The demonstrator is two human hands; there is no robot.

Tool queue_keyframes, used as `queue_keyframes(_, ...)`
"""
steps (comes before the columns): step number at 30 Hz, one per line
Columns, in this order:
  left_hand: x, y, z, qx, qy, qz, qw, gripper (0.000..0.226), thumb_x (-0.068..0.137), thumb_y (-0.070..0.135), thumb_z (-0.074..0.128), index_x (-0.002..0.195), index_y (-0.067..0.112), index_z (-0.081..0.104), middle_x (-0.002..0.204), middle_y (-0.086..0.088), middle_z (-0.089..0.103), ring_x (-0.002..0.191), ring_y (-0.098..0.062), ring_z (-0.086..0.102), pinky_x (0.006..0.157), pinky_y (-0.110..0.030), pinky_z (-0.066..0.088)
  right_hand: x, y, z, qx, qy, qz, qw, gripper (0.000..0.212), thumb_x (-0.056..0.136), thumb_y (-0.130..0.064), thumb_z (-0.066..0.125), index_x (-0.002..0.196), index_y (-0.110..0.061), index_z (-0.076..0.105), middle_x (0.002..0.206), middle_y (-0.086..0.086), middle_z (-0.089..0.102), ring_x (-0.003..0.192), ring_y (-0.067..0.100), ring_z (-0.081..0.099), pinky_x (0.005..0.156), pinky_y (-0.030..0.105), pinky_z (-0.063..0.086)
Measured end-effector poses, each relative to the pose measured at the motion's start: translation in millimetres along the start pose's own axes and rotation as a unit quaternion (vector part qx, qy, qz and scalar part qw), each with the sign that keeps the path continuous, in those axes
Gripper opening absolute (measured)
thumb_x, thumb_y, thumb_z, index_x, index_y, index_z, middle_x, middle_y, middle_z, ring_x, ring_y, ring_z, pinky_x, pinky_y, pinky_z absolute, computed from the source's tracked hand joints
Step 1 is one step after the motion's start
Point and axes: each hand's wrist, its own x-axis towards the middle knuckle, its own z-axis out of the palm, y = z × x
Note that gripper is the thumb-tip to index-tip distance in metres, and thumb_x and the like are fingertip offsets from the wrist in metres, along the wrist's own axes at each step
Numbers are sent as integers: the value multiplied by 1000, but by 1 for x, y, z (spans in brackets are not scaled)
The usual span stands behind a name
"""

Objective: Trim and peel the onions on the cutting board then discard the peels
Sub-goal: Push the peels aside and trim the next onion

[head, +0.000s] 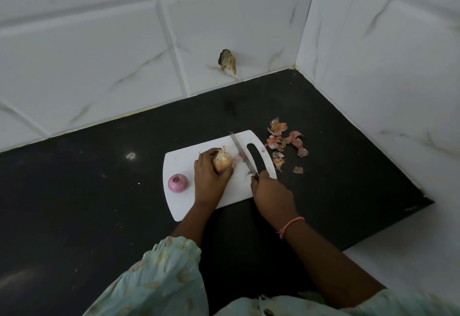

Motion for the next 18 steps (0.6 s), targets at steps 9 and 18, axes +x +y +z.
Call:
queue_keyframes(9, -6, 5, -18, -195, -3, -27, 981, 38, 90, 30, 42, 128, 28, 45, 119, 15, 54, 106, -2, 57, 88, -16, 48, -1, -9, -16, 9, 84, -8, 996, 33, 103, -44, 31, 104, -17, 50, 78, -1, 57, 71, 16, 59, 59, 33, 47)
queue_keyframes(18, -1, 1, -10, -140, 42, -75, 986, 33, 97, 44, 37, 113, 20, 53, 105, 4, 62, 96, -6, 61, 82, -25, 52, -8, -17, -23, 55, 88, -61, 993, 34, 103, -44, 33, 103, -18, 54, 75, -5, 55, 69, 12, 59, 60, 34, 52)
